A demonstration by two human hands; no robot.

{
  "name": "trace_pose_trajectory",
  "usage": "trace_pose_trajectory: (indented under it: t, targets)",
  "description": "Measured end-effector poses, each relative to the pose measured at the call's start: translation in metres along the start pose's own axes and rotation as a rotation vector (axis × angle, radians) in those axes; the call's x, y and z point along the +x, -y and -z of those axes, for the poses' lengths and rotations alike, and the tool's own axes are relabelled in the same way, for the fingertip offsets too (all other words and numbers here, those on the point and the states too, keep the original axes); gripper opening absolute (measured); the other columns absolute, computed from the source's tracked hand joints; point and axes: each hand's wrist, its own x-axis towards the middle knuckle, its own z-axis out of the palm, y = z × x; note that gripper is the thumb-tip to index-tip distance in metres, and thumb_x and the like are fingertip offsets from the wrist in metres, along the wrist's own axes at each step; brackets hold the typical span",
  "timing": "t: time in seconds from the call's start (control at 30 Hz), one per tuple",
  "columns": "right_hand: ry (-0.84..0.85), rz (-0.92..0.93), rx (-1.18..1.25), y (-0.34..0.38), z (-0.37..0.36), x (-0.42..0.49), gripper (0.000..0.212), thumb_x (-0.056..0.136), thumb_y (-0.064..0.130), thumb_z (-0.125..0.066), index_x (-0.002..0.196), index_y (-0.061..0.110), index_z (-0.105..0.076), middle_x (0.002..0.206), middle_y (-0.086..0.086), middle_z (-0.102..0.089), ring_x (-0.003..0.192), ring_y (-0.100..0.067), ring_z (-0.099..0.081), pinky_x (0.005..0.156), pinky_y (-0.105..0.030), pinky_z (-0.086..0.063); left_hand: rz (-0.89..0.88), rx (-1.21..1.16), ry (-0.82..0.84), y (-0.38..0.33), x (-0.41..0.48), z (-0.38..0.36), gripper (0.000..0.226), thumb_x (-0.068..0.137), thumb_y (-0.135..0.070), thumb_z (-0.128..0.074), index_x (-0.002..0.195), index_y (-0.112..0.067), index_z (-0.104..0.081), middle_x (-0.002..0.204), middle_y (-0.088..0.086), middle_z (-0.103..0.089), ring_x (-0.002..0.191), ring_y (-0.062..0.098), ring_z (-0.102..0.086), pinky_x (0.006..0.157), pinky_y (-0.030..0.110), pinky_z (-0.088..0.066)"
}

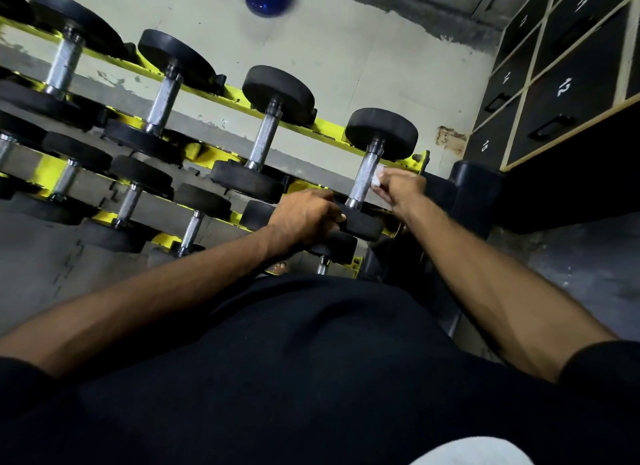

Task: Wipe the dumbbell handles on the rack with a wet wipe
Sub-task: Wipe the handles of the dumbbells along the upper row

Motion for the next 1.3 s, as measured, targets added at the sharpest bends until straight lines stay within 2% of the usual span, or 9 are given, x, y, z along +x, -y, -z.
trace_pose_trajectory:
  t: [0.27, 0.5, 0.7, 0.77, 0.9, 1.0, 1.1, 1.2, 1.3]
  targets:
    - [0.178, 0.570, -0.631, -0.030, 0.024, -0.022, 0.033, 0.077, 0.000, -0.079, 0.110, 0.001, -0.072, 0.108, 0.001, -0.070, 0.092, -0.011, -0.068, 0.082, -0.024, -0.057, -0.038, 0.047, 0.014, 0.003, 0.003, 0.000, 0.014, 0.086, -0.035, -0.073, 0.093, -0.025, -0.078, 0.088, 0.000, -0.064, 0.080, 0.025, -0.063, 0.055, 0.025, -0.036]
    - [-0.073, 0.797, -0.684, -0.009, 0.005, 0.003, 0.021, 0.085, 0.016, -0.074, 0.106, 0.010, -0.076, 0.097, -0.004, -0.070, 0.087, -0.016, -0.063, 0.082, -0.037, -0.056, 0.008, 0.017, 0.016, 0.001, 0.000, -0.001, 0.019, 0.085, -0.039, -0.073, 0.095, -0.023, -0.077, 0.087, 0.003, -0.062, 0.084, 0.027, -0.062, 0.060, 0.031, -0.044]
    - [0.375, 1.221, -1.075, -0.022, 0.039, -0.015, 0.015, 0.090, 0.019, -0.071, 0.099, 0.009, -0.075, 0.088, -0.003, -0.059, 0.075, -0.016, -0.057, 0.062, -0.033, -0.053, 0.029, 0.017, 0.039, -0.001, 0.001, 0.004, 0.024, 0.085, -0.042, -0.071, 0.101, -0.025, -0.077, 0.092, 0.003, -0.063, 0.091, 0.029, -0.062, 0.068, 0.036, -0.050]
    - [0.361, 1.201, -1.063, -0.017, 0.038, -0.009, 0.017, 0.089, 0.020, -0.072, 0.102, 0.009, -0.075, 0.089, -0.001, -0.060, 0.076, -0.013, -0.056, 0.064, -0.033, -0.054, 0.031, 0.010, 0.043, -0.002, 0.000, 0.004, 0.024, 0.084, -0.041, -0.072, 0.100, -0.024, -0.077, 0.091, 0.004, -0.063, 0.090, 0.029, -0.062, 0.067, 0.037, -0.051]
    - [0.089, 1.018, -0.883, 0.001, 0.013, 0.001, 0.026, 0.090, 0.021, -0.070, 0.113, 0.010, -0.073, 0.095, -0.002, -0.058, 0.082, -0.015, -0.057, 0.074, -0.032, -0.054, 0.035, 0.001, 0.031, -0.003, -0.001, 0.005, 0.020, 0.085, -0.039, -0.072, 0.098, -0.025, -0.078, 0.090, 0.003, -0.062, 0.088, 0.028, -0.062, 0.065, 0.037, -0.051]
    - [0.310, 1.076, -1.069, 0.003, 0.008, -0.013, 0.023, 0.089, 0.019, -0.071, 0.110, 0.009, -0.073, 0.098, 0.001, -0.053, 0.085, -0.014, -0.054, 0.072, -0.025, -0.051, 0.030, -0.006, 0.033, -0.002, 0.000, 0.005, 0.018, 0.084, -0.039, -0.074, 0.097, -0.027, -0.077, 0.089, 0.002, -0.063, 0.087, 0.028, -0.063, 0.065, 0.038, -0.053]
    - [0.527, 1.175, -1.442, 0.004, 0.013, -0.024, 0.021, 0.087, 0.025, -0.071, 0.107, 0.017, -0.070, 0.101, -0.001, -0.055, 0.087, -0.022, -0.058, 0.066, -0.031, -0.048, 0.018, -0.009, 0.041, -0.002, 0.000, 0.007, 0.017, 0.085, -0.036, -0.074, 0.098, -0.027, -0.077, 0.092, 0.002, -0.064, 0.088, 0.028, -0.063, 0.067, 0.040, -0.054]
    - [0.299, 1.087, -1.515, 0.018, -0.007, -0.023, 0.020, 0.090, 0.034, -0.059, 0.100, 0.018, -0.061, 0.092, -0.002, -0.059, 0.082, -0.028, -0.060, 0.061, -0.031, -0.035, 0.020, -0.010, 0.040, -0.002, 0.000, 0.007, 0.017, 0.084, -0.035, -0.074, 0.100, -0.028, -0.077, 0.092, 0.000, -0.064, 0.088, 0.027, -0.063, 0.067, 0.039, -0.054]
    - [0.103, 1.010, -1.691, 0.029, -0.036, -0.025, 0.020, 0.091, 0.017, -0.056, 0.110, 0.011, -0.060, 0.099, -0.010, -0.064, 0.085, -0.034, -0.063, 0.063, -0.034, -0.037, 0.022, -0.010, 0.031, -0.002, -0.001, 0.005, 0.017, 0.082, -0.034, -0.076, 0.098, -0.027, -0.077, 0.091, 0.001, -0.064, 0.087, 0.028, -0.064, 0.065, 0.038, -0.054]
